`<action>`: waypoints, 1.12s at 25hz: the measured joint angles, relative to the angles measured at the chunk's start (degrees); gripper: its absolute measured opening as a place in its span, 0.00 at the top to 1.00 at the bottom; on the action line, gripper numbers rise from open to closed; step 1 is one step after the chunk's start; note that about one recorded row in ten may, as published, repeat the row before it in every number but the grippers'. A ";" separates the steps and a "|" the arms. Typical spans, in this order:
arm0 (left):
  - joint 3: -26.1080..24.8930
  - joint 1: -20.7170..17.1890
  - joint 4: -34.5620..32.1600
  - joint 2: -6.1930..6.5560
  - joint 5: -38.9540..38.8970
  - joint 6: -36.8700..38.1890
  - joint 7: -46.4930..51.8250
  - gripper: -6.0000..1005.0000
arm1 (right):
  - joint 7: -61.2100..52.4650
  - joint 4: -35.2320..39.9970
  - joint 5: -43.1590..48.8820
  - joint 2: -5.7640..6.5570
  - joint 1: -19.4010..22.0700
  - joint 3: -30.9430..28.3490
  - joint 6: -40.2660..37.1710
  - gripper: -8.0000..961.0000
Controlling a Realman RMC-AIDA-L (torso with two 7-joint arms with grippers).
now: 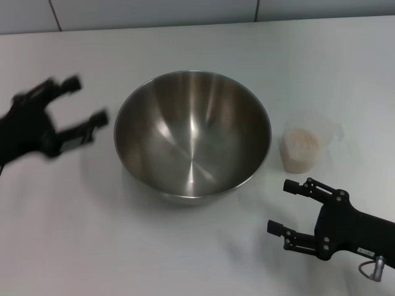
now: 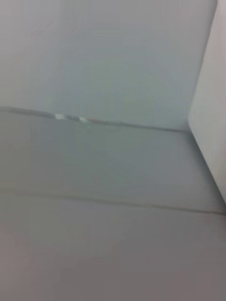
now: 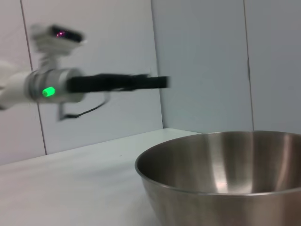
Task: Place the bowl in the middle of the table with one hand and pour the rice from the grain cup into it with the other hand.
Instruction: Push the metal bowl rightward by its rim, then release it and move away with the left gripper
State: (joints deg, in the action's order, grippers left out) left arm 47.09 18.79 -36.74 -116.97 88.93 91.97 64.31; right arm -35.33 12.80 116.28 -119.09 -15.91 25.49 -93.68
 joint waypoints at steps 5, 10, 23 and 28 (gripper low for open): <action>-4.25 -4.46 12.22 2.27 -0.13 12.23 -16.64 0.13 | 0.00 -0.09 -0.01 0.00 0.00 -0.01 0.04 0.13; -4.15 -7.79 18.30 3.39 0.19 15.09 -20.38 0.13 | 0.00 -0.21 -0.05 0.00 0.04 -0.08 0.03 0.13; -3.85 -8.76 18.69 1.71 0.96 9.52 -29.06 0.13 | 0.00 -0.23 -0.10 0.00 0.18 -0.71 -0.14 0.13; -3.79 -7.79 18.42 1.40 4.75 5.28 -31.58 0.13 | 0.00 -0.23 -0.10 -0.05 0.21 -0.82 -0.13 0.13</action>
State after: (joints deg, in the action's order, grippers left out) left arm 43.30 11.00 -18.32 -115.58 93.67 97.25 32.73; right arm -35.33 12.57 116.18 -119.15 -15.70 24.67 -93.82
